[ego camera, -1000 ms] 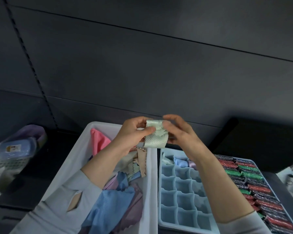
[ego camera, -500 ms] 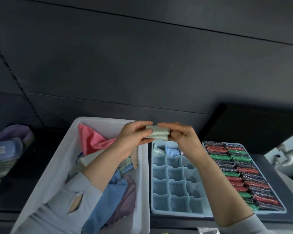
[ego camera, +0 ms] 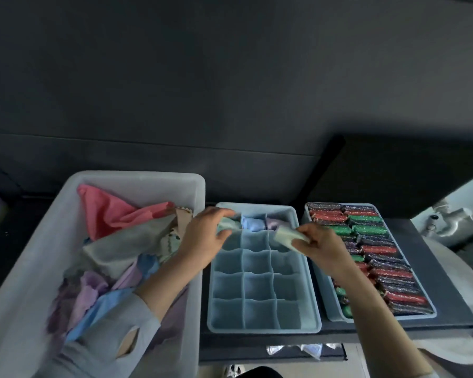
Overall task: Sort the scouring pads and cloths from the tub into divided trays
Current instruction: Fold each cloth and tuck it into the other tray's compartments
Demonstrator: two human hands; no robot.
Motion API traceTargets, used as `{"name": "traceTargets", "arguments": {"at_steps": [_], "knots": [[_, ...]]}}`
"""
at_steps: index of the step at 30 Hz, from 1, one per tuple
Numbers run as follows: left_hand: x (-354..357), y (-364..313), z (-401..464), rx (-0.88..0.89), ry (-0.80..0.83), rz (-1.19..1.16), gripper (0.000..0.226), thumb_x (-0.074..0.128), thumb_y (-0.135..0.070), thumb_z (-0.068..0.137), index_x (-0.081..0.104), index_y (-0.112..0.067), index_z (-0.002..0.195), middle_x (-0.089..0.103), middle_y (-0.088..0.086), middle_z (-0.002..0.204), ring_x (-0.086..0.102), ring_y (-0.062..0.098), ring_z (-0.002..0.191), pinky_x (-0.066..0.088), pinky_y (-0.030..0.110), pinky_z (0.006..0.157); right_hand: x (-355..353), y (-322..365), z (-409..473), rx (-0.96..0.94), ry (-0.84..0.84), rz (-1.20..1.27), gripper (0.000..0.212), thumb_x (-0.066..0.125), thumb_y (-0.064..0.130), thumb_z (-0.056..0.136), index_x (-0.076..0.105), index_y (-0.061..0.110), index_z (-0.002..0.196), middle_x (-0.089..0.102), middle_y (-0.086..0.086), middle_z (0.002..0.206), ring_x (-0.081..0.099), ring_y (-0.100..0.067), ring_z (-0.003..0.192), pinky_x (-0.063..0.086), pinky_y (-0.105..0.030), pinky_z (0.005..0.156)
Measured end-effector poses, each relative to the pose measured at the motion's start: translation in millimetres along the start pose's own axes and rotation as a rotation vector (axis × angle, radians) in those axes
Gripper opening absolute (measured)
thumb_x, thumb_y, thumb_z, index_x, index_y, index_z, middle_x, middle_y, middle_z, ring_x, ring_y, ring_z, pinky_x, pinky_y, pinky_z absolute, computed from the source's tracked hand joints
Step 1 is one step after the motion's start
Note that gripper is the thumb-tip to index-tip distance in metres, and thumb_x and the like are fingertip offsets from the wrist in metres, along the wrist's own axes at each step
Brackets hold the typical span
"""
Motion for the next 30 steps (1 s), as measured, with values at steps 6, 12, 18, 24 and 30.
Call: {"name": "traceTargets", "arguments": {"at_steps": [6,12,18,24,30], "knots": [[5,31,-10,0.023,-0.148,0.409,0.036,0.077,-0.011,0.074,0.070,-0.014,0.108,0.063,0.003,0.111,0.054,0.030,0.105,0.047,0.044,0.097,58,16,22,-0.185,-0.042,-0.080,0.017,0.074,0.020,0.082,0.069,0.020,0.098,0.071,0.004,0.086,0.064,-0.016,0.072,0.040,-0.025,0.061],[9,35,-12,0.022,-0.189,0.409,0.032,0.074,-0.015,0.075,0.071,-0.012,0.107,0.063,0.002,0.112,0.052,0.029,0.107,0.044,0.040,0.098,111,42,52,-0.292,0.012,-0.194,0.015,0.068,0.013,0.083,0.069,0.017,0.098,0.072,-0.003,0.086,0.066,-0.027,0.081,0.042,-0.028,0.061],[9,37,-10,-0.003,-0.195,0.419,0.031,0.072,-0.016,0.075,0.071,-0.014,0.106,0.061,-0.001,0.112,0.051,0.028,0.108,0.041,0.035,0.098,123,53,66,-0.332,0.073,-0.249,0.019,0.070,0.016,0.082,0.068,0.020,0.101,0.071,-0.003,0.091,0.065,-0.026,0.087,0.043,-0.027,0.065],[8,34,-12,0.002,-0.194,0.400,0.029,0.074,-0.017,0.074,0.072,-0.017,0.103,0.061,-0.003,0.110,0.049,0.024,0.109,0.045,0.034,0.093,129,60,67,-0.331,0.046,-0.372,0.025,0.072,0.022,0.084,0.068,0.016,0.107,0.062,-0.014,0.101,0.061,-0.031,0.093,0.047,-0.033,0.077],[3,25,-12,0.066,-0.182,0.494,0.027,0.075,-0.023,0.074,0.074,-0.014,0.100,0.064,-0.003,0.106,0.044,0.020,0.110,0.041,0.030,0.096,135,51,63,-0.228,0.050,-0.302,0.025,0.072,0.038,0.084,0.066,0.024,0.104,0.067,-0.009,0.083,0.064,-0.032,0.080,0.046,-0.033,0.063]]}}
Point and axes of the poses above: each hand's wrist, its own z-axis towards the middle knuckle, its own x-axis out of the palm, y = z × x, the point moved 3 cm from there along z, towards the middle knuckle
